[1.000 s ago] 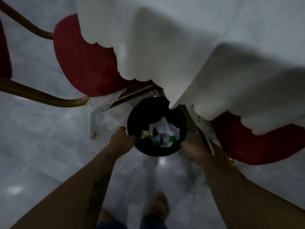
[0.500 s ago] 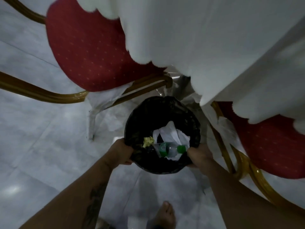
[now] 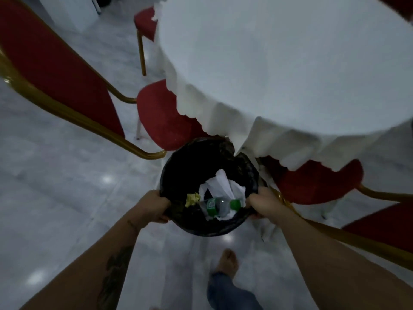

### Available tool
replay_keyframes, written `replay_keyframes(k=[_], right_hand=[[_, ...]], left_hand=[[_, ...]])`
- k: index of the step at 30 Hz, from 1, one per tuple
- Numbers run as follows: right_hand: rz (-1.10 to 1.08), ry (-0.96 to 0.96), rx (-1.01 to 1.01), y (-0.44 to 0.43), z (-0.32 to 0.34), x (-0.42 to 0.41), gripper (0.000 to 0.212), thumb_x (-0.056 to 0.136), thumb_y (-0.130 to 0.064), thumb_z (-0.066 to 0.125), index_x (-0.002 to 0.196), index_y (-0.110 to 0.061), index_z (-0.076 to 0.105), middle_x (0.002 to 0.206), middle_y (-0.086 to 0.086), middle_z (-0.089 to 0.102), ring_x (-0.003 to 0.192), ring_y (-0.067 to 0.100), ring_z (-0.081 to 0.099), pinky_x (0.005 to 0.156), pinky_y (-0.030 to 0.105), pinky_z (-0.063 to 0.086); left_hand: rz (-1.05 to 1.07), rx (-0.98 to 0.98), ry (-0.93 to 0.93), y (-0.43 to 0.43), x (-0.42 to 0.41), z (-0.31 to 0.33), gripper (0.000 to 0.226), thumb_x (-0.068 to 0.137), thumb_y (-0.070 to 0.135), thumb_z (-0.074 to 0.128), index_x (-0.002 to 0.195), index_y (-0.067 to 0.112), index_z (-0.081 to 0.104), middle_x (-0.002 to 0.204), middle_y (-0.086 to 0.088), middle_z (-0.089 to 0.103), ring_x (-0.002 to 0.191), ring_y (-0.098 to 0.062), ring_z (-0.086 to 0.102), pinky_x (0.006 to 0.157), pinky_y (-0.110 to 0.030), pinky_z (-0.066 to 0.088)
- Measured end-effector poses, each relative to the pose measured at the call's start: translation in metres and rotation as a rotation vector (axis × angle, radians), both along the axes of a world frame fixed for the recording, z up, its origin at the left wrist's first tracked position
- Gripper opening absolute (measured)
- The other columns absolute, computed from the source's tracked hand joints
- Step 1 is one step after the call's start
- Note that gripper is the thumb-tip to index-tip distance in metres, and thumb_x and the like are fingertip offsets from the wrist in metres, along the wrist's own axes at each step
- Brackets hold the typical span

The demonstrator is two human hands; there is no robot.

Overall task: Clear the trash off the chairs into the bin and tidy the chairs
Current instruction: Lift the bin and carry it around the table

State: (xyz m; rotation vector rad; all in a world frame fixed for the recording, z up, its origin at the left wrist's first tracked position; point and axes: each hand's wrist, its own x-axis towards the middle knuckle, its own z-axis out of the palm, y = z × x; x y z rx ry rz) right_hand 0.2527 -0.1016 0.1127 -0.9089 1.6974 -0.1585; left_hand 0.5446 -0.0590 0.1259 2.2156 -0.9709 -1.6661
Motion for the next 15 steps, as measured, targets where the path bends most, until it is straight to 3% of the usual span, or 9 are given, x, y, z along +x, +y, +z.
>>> replay_keyframes(k=[4,8,12,15], right_hand=[[0.051,0.029,-0.052,0.037,0.072,0.008,0.009,0.082,0.0,0.059,0.09,0.002,0.063,0.081,0.018,0.061,0.065,0.029,0.062,0.051,0.029,0.054],[0.135,0.03,-0.142,0.084,0.13,0.034,0.01,0.078,-0.001,0.063,0.073,-0.003,0.055,0.065,0.014,0.052,0.047,0.024,0.055,0.05,0.03,0.046],[0.139,-0.017,-0.283,0.144,0.176,0.088,0.012,0.081,0.003,0.062,0.073,-0.003,0.056,0.069,0.017,0.054,0.061,0.03,0.06,0.054,0.032,0.052],[0.181,-0.017,-0.35,0.178,0.199,0.141,0.018,0.084,0.006,0.061,0.069,-0.001,0.055,0.062,0.013,0.054,0.048,0.023,0.06,0.04,0.021,0.047]], left_hand=[[-0.033,-0.027,-0.024,0.046,0.024,0.076,0.025,0.079,0.005,0.057,0.099,-0.007,0.067,0.089,-0.023,0.073,0.078,-0.034,0.073,0.075,-0.044,0.063],[-0.016,-0.085,-0.022,0.101,0.059,0.131,0.026,0.074,0.011,0.058,0.094,-0.002,0.069,0.086,-0.022,0.074,0.073,-0.03,0.072,0.075,-0.042,0.063],[0.035,-0.184,-0.047,0.171,0.108,0.167,0.027,0.082,0.006,0.052,0.103,-0.005,0.067,0.097,-0.025,0.072,0.073,-0.029,0.067,0.074,-0.042,0.061],[0.128,-0.243,-0.067,0.226,0.155,0.194,0.029,0.084,0.006,0.051,0.108,-0.002,0.065,0.096,-0.019,0.072,0.079,-0.027,0.07,0.074,-0.038,0.061]])
